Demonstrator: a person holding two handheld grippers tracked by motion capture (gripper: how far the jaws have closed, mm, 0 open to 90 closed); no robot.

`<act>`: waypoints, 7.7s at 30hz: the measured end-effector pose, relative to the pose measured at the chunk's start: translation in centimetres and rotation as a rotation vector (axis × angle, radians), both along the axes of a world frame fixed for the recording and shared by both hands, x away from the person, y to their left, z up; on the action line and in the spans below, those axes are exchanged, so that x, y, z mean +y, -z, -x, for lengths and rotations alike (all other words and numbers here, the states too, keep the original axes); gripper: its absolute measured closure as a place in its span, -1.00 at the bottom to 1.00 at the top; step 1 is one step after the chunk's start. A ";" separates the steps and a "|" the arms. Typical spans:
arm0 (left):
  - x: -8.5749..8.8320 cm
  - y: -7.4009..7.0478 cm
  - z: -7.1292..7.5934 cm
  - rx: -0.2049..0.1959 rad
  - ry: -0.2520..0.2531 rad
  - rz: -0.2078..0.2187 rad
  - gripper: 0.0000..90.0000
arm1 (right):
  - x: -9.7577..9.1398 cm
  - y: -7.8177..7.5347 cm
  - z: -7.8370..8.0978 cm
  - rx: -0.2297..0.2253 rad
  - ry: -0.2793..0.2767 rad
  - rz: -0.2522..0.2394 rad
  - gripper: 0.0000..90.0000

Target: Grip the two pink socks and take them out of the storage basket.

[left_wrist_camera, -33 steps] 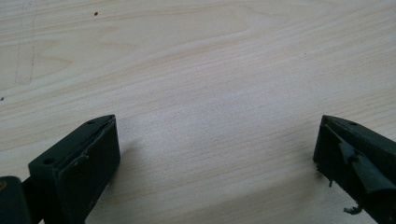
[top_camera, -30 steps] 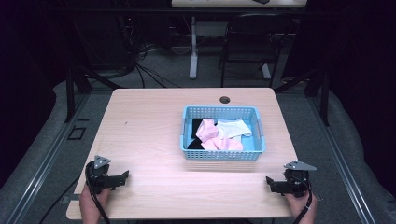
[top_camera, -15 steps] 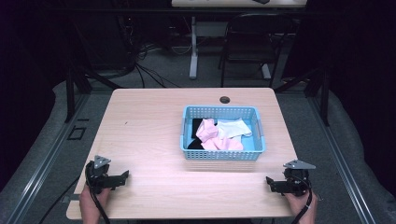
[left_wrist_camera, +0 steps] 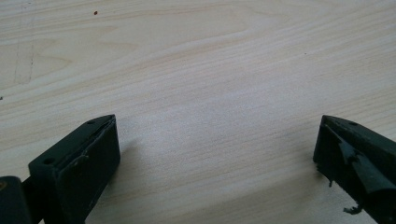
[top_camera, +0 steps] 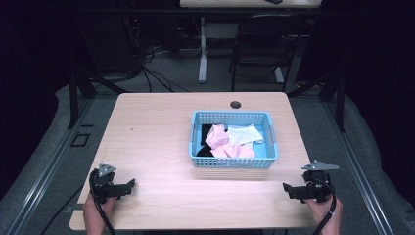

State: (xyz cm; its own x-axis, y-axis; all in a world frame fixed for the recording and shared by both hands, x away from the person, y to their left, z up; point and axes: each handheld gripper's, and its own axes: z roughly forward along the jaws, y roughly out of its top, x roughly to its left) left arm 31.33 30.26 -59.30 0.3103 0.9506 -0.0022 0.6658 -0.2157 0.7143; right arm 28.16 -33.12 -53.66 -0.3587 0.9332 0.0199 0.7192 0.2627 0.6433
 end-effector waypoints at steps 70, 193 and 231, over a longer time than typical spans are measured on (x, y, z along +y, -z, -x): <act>0.0 0.0 0.0 0.001 0.001 0.002 -0.99 | 17.7 -4.3 -17.3 0.335 -0.364 0.173 -0.49; 0.0 0.0 0.0 0.000 0.001 0.001 -0.99 | 18.6 -19.8 -9.9 0.114 -0.480 0.173 0.94; 0.0 0.0 0.0 0.000 0.001 0.002 -0.99 | 24.4 -4.8 -5.3 0.309 -0.728 0.048 0.92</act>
State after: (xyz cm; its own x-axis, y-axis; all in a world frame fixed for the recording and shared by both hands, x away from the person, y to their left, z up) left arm 31.36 30.29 -59.31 0.3115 0.9502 -0.0043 0.6658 -0.2150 0.7145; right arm 33.48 -8.77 -48.87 -0.8639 0.4687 0.1844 0.5005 0.7580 0.4183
